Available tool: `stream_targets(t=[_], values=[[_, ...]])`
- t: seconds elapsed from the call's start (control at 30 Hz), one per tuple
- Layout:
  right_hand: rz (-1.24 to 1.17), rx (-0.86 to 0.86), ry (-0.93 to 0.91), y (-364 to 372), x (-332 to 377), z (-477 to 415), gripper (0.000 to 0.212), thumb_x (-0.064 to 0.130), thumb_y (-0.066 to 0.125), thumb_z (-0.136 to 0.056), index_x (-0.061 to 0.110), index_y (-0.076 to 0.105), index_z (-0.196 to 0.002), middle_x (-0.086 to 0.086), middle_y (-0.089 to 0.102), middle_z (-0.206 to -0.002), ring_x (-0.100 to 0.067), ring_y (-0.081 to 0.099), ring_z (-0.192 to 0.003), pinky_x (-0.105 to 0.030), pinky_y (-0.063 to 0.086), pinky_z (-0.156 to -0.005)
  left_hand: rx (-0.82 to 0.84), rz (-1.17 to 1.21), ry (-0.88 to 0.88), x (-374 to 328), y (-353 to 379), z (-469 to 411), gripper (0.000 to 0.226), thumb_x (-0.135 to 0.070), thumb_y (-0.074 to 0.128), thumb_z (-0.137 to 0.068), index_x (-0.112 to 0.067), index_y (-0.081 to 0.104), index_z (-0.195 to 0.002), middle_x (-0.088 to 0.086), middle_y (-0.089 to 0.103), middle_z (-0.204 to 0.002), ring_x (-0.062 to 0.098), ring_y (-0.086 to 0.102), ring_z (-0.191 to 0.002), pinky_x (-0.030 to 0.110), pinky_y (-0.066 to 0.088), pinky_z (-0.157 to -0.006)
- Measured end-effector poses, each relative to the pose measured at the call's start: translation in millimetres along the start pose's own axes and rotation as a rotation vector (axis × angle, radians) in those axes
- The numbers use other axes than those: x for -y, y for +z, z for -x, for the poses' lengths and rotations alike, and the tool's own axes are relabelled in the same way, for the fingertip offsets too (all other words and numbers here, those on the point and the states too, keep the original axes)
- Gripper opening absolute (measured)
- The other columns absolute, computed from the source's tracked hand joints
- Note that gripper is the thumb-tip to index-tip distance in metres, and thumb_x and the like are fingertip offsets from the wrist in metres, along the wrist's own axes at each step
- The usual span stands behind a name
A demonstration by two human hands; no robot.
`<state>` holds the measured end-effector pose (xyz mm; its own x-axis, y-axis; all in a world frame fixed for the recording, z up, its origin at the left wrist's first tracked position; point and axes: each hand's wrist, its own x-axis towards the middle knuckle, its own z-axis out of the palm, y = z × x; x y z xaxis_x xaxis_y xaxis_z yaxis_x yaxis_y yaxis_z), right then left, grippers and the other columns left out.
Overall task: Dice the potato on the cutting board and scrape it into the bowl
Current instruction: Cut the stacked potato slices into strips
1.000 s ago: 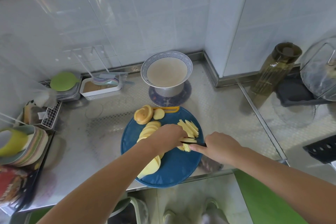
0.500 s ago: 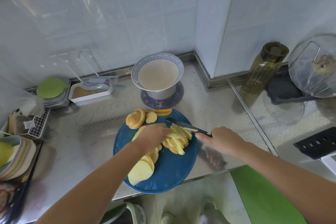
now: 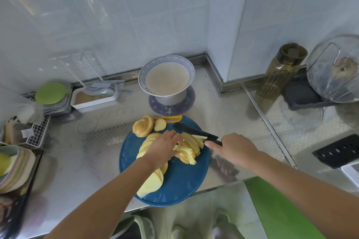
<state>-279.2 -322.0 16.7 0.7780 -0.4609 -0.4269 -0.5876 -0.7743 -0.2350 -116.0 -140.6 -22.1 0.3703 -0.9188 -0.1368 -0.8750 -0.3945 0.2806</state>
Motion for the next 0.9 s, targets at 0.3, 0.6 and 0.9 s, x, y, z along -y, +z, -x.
stream_targets(t=[0.3,0.6,0.9], values=[[-0.016,0.004,0.004,-3,4,5,0.066,0.072,0.031,-0.094,0.014,0.044,-0.064,0.001,0.048,-0.065,-0.013,0.046,-0.057,-0.027,0.034,-0.053,-0.1,0.01,0.096,1,8,11,0.035,-0.002,0.084,-0.061,-0.019,0.059,-0.078,-0.003,0.057,-0.077,0.017,0.055,-0.065,0.025,0.046,-0.057],[0.137,-0.019,-0.067,-10,23,20,0.059,0.069,0.027,-0.096,0.021,0.035,-0.065,0.005,0.039,-0.067,-0.015,0.045,-0.066,-0.024,0.027,-0.05,-0.394,0.046,0.328,-24,-16,3,0.034,-0.037,0.052,-0.09,-0.016,0.066,-0.113,0.003,0.063,-0.106,0.018,0.056,-0.097,0.028,0.047,-0.085],[0.018,-0.011,-0.048,-16,29,17,0.064,0.071,0.032,-0.094,0.016,0.04,-0.063,0.003,0.044,-0.064,-0.011,0.044,-0.056,-0.026,0.031,-0.052,-0.539,0.124,0.216,-29,-24,3,0.027,-0.028,0.054,-0.091,-0.012,0.074,-0.084,0.001,0.066,-0.073,0.017,0.061,-0.061,0.029,0.051,-0.054]])
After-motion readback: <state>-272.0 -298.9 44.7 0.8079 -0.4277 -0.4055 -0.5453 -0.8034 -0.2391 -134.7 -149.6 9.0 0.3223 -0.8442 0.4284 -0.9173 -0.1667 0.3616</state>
